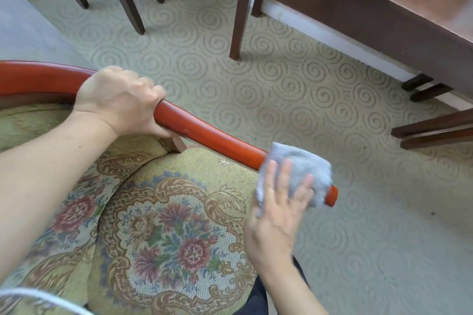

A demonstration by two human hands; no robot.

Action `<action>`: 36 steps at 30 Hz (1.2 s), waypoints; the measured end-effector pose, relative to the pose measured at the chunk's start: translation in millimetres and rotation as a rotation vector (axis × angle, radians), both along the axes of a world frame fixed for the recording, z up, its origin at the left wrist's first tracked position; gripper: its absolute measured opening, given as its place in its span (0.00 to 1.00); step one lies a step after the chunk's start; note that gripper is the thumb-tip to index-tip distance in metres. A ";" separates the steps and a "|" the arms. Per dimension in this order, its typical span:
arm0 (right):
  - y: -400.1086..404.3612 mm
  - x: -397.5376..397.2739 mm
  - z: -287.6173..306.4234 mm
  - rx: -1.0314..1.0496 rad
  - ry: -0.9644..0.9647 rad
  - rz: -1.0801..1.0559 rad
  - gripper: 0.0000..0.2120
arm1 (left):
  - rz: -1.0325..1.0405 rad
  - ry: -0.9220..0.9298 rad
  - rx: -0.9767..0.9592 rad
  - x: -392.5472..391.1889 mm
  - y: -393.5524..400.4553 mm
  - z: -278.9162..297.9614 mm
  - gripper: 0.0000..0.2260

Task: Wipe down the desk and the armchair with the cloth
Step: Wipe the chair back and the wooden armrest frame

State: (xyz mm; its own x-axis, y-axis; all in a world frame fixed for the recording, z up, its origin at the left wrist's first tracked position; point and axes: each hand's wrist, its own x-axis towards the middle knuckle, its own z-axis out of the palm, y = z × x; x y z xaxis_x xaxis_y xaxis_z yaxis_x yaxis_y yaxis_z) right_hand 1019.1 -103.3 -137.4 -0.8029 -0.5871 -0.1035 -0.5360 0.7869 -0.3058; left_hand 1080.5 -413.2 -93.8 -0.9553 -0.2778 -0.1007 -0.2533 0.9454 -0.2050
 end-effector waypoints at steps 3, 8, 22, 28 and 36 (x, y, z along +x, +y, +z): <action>-86.0 16.9 7.2 -0.056 -0.053 0.212 0.32 | 0.007 -0.005 -0.004 0.9 0.0 -0.9 0.34; -163.5 -0.9 15.2 -0.076 -0.095 0.401 0.29 | 0.039 0.041 0.039 -3.1 1.4 1.8 0.21; 55.9 -69.3 15.3 -0.098 -0.159 -0.076 0.24 | 0.031 -0.034 0.031 2.7 1.0 2.3 0.38; -58.8 -14.9 19.4 -0.127 -0.071 0.246 0.25 | 0.028 -0.013 0.045 -0.4 1.4 5.3 0.37; -90.7 -52.0 19.5 -0.009 -0.186 0.611 0.26 | -0.002 0.076 0.041 0.8 1.0 1.8 0.37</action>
State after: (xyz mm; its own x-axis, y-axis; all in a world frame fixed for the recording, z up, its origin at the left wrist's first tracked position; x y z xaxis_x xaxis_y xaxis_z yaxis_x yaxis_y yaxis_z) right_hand 967.1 -194.0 -118.0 -0.2923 -0.9348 -0.2019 -0.8243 0.3533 -0.4425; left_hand 1081.3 -412.2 -92.1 -0.9612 -0.2731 -0.0390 -0.2649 0.9532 -0.1459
